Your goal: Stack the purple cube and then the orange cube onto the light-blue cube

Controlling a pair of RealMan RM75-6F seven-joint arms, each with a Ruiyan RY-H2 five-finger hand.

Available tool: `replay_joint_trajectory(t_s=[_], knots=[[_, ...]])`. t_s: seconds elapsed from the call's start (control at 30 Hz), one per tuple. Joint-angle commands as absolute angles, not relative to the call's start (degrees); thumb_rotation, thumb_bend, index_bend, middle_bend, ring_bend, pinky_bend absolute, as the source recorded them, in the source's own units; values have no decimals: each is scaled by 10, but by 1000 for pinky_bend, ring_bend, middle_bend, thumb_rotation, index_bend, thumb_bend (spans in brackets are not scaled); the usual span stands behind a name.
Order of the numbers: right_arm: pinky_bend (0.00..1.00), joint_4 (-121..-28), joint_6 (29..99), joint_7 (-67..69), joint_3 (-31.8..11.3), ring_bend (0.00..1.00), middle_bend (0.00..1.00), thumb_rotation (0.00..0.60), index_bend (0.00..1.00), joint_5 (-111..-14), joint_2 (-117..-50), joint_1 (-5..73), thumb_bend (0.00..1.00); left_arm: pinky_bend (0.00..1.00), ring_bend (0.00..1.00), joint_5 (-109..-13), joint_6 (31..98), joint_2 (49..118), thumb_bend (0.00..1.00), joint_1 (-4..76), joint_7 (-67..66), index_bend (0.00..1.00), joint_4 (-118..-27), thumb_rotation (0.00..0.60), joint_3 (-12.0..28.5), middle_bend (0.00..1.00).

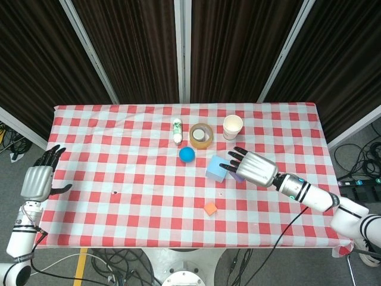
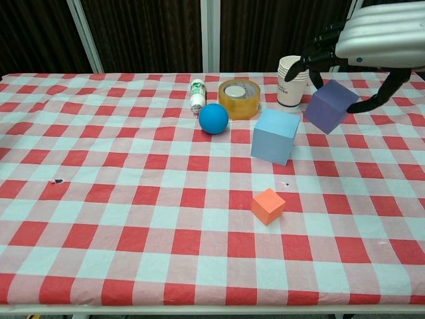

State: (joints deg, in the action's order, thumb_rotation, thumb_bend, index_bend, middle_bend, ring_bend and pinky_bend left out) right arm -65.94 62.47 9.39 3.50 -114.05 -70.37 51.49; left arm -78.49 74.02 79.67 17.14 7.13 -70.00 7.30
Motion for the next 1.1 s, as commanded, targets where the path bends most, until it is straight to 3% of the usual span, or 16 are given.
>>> replay_joint_trajectory(t_s=[0.03,0.47,1.1], knots=[[211,-569,662,152,49,164,456,600,161,-1189,-737,563,158,254,127,-783,739,798,106,171,74,162,-697,600,74,174],[241,-370,759,258,94,164,438,600,161,-1226,-828,603,158,254,127,-779,733,804,106,172,76,162,-681,600,75,174],[260,-273,772,311,131,164,436,600,161,-1193,-892,611,153,254,127,-778,728,807,106,171,90,162,-666,600,73,174]])
